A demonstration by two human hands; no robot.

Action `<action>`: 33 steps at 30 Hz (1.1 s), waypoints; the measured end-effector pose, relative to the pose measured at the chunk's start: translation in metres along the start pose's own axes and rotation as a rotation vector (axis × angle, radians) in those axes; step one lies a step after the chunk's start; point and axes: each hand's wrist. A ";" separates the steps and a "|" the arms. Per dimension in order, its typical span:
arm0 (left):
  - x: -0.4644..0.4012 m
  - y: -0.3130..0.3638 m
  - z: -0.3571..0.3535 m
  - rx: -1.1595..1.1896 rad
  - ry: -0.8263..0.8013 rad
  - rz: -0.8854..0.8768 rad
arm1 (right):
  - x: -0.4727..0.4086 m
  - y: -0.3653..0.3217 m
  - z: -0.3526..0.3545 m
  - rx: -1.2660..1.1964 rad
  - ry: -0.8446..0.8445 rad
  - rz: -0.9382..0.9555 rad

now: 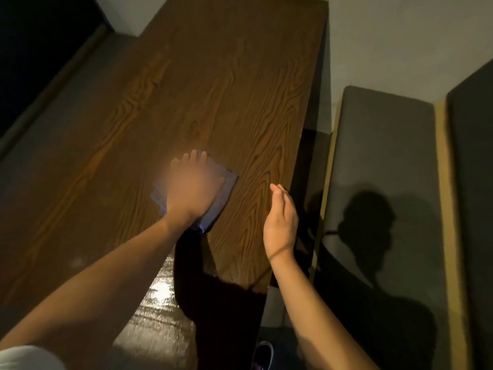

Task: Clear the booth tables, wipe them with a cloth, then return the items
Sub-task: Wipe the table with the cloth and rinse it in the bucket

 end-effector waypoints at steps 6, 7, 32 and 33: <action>0.083 -0.073 0.003 0.019 0.017 0.114 | 0.045 0.000 0.017 0.020 -0.115 0.079; 0.096 -0.079 0.002 0.020 0.024 0.141 | 0.048 0.002 0.017 -0.002 -0.101 0.048; 0.170 0.005 -0.029 -0.024 -0.144 -0.249 | 0.089 0.007 -0.037 0.076 -0.041 0.069; 0.159 0.002 -0.026 -0.025 -0.149 -0.277 | 0.087 0.006 -0.040 0.079 -0.012 0.072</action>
Point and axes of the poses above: each hand's wrist, its own x-axis away from the middle knuckle, its own z-axis out of the back of the hand, y = z × x, and after that the axes turned 7 degrees about z, right-handed
